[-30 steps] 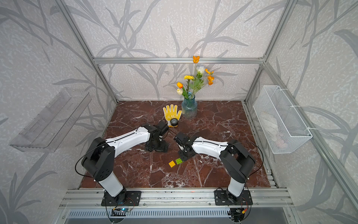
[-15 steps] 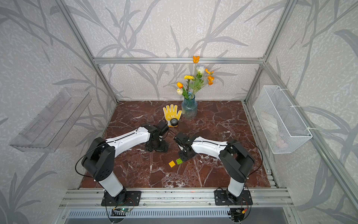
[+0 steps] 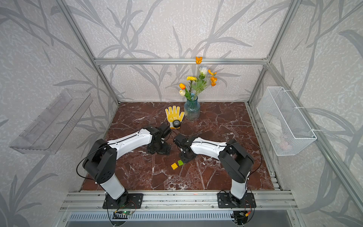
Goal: Assemble a carrot with lego
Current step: Assemble the lego brick with the lego brick.
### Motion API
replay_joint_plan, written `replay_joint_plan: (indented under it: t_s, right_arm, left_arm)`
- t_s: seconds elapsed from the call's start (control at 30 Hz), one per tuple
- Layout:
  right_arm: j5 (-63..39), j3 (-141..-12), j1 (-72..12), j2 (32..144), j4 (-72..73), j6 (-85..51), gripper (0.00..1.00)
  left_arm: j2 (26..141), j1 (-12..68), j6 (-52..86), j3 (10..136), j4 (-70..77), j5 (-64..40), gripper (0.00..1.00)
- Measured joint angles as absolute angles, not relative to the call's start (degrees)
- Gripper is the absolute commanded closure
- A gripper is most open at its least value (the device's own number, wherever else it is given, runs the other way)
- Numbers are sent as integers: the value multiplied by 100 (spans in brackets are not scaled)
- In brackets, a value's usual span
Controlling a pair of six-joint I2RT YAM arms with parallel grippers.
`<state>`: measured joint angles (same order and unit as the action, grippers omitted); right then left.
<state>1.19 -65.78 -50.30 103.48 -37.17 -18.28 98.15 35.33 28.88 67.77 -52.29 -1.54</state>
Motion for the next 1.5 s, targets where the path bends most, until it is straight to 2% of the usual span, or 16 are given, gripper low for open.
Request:
replay_joint_plan:
  t_s: [0.6,0.73,0.87,1.0,1.33,1.5]
  right_arm:
    - [-80,-6462,-4993,10377,-3459,-2244,81]
    - [-117,-6329,-4965,10296,-3271,-2209,81]
    - [-259,-6252,-4880,10197,-3133,-2067,81]
    - [-351,-6222,-4836,10175,-3065,-1874,80]
    - [-281,-6160,-4829,10121,-2985,-1575,77]
    - [-294,-6165,-4825,10119,-2987,-1575,76]
  left_arm:
    - [9845,3553,2912,6777,-5225,-158,5]
    - [9835,3710,2998,6694,-5127,-165,13]
    - [9786,3951,3107,6549,-4945,-178,16]
    - [9710,4101,3256,6405,-4810,-198,26]
    - [9183,4434,3452,5765,-4250,-259,17]
    - [8954,4818,3511,5391,-4082,-336,16]
